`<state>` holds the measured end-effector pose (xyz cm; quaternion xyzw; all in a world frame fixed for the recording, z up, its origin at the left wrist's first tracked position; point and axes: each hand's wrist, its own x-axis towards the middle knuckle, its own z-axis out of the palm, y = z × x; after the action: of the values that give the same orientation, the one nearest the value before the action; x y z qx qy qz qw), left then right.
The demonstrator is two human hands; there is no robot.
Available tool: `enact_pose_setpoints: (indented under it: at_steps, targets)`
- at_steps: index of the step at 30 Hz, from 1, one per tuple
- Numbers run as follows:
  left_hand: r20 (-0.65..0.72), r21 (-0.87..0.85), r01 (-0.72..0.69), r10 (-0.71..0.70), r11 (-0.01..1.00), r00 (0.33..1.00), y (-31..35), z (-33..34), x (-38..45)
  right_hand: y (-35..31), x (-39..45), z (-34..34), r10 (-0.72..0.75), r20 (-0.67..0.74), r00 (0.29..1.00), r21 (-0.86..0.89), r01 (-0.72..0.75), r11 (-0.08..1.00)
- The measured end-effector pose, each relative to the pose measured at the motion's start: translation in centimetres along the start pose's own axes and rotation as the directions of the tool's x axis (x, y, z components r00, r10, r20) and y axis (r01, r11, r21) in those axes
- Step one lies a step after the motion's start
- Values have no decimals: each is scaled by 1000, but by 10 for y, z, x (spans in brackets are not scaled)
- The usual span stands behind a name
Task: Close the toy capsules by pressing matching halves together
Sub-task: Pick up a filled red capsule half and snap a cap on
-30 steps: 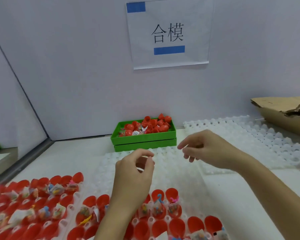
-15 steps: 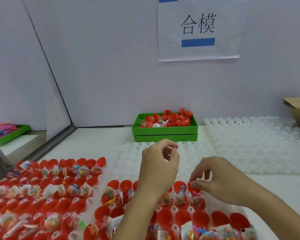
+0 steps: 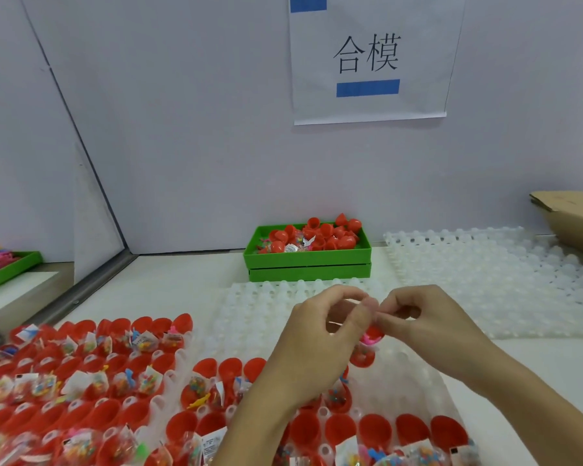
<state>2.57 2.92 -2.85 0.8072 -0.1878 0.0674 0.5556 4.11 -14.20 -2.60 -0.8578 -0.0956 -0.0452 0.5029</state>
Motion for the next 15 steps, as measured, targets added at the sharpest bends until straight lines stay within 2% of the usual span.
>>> enact_pose_setpoints:
  at_steps: [2,8,15]
  targets:
    - [46,-54,31,-28,998,999,0,0,-2,-1,0,0,14,-30,999,26,-13,1000]
    - [32,74,28,-31,997,999,-3,-1,-2,-3,0,1,44,-61,997,162,-34,986]
    - [-114,49,47,-41,998,993,-4,2,1,-2,1,4,62,-115,991,253,-31,967]
